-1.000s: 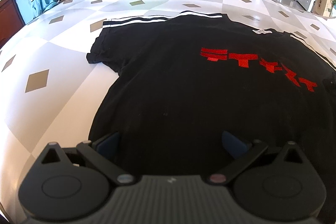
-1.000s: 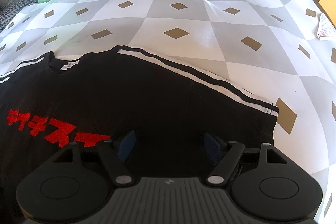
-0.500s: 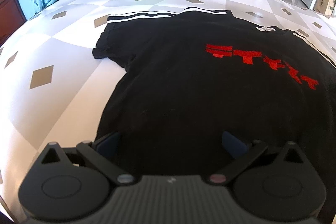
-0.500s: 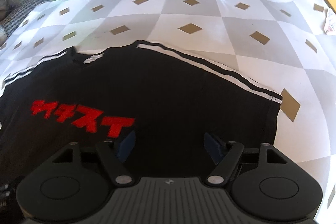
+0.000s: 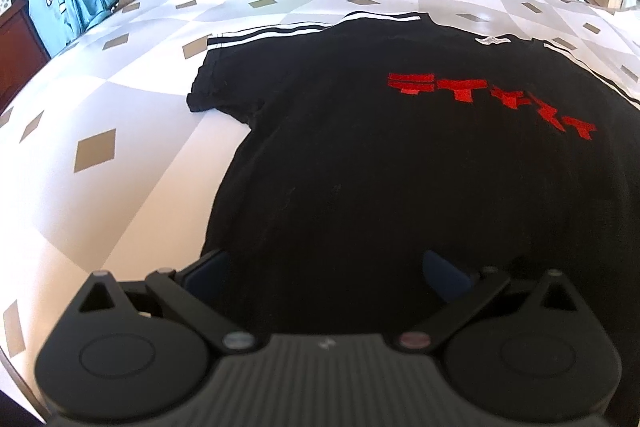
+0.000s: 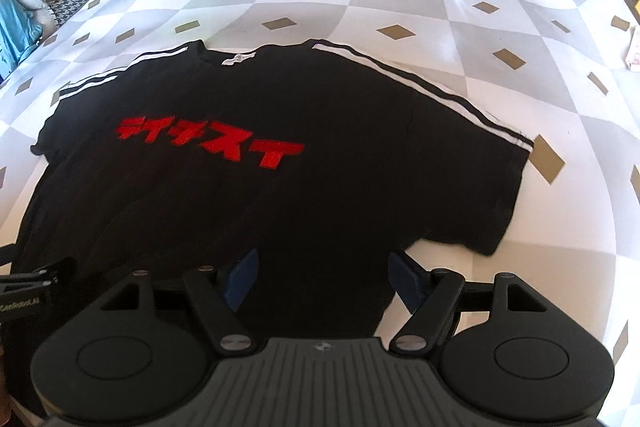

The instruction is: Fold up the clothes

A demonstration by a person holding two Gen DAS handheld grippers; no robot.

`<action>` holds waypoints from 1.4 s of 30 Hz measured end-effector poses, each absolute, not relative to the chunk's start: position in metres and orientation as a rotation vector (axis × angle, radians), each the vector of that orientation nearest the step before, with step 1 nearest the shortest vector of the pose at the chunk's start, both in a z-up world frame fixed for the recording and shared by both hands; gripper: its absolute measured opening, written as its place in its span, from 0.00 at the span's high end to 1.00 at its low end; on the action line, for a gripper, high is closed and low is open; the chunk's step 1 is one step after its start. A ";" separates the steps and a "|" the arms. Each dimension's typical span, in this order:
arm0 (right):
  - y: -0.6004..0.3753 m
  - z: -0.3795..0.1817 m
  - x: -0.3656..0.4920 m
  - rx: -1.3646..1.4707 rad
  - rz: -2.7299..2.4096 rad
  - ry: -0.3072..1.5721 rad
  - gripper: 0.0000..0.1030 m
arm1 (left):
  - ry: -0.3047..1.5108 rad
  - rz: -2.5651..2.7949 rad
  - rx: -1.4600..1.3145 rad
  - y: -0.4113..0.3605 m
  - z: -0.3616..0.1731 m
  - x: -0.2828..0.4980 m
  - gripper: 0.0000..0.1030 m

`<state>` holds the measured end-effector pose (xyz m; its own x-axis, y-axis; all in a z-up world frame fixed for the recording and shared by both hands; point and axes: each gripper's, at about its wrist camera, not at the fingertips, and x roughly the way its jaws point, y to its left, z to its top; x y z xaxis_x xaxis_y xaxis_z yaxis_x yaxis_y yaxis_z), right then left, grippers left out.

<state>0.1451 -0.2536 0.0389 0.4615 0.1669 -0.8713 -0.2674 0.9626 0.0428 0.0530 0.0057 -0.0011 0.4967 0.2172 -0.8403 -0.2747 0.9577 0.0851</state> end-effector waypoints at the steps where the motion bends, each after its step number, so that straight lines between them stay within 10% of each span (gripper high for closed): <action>1: -0.255 0.039 0.141 -0.093 0.265 1.061 0.31 | 1.008 0.296 -0.059 0.005 -0.001 0.052 0.00; 32: -0.233 0.016 0.002 0.061 0.369 1.173 0.31 | 1.020 0.330 -0.045 0.011 -0.006 0.047 0.00; 42: -0.213 0.012 0.002 0.009 0.391 1.083 0.68 | 1.021 0.344 -0.047 0.014 -0.006 0.046 0.00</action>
